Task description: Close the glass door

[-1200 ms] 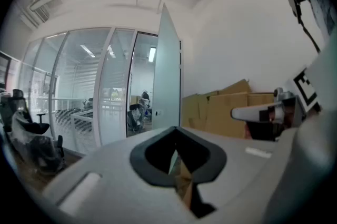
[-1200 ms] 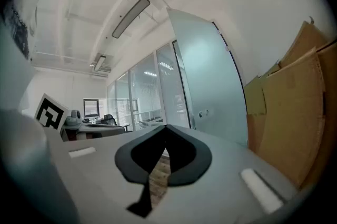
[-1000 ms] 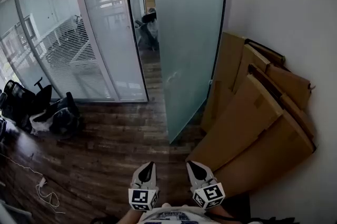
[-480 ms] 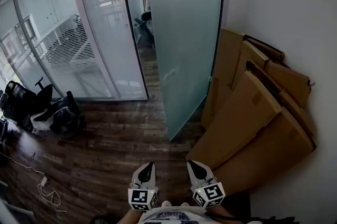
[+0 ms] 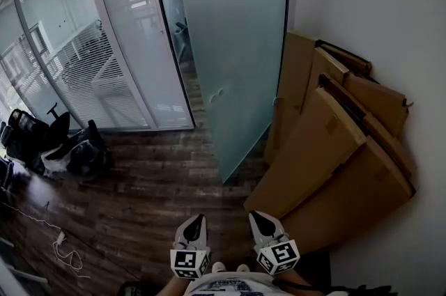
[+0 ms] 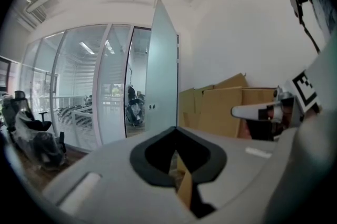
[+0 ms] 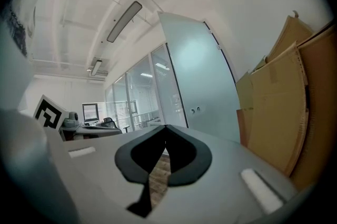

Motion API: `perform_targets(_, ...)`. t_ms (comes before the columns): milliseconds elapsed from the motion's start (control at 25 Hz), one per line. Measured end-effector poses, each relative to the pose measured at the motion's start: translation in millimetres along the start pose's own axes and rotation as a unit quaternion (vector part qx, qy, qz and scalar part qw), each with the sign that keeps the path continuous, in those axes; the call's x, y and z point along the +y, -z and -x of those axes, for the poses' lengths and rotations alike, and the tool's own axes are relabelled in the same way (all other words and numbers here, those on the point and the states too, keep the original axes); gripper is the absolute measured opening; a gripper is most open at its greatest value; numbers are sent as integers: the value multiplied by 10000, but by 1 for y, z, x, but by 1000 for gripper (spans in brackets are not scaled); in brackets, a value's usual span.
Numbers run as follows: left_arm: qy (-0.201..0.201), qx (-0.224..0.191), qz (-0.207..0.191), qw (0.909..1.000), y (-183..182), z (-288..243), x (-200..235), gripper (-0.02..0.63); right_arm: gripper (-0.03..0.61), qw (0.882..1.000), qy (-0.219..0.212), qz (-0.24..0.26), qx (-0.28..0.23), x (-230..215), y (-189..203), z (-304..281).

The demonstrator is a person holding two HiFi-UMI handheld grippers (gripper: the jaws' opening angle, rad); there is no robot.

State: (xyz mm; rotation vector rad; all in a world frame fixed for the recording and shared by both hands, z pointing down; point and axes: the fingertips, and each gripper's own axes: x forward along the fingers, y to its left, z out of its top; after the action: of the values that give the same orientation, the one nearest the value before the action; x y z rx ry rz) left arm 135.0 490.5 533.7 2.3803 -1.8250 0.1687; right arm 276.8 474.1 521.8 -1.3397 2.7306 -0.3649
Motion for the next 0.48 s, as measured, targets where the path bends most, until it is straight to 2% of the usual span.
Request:
perform_targets(240,-116,122,27,9999,7,4,-13,2,8,10000,-61,-18,41,-8,5,12)
perform_targets(480,-177,-7,12,9998,5,0,-16,2,8,10000,-69,1,42,-18,2,15)
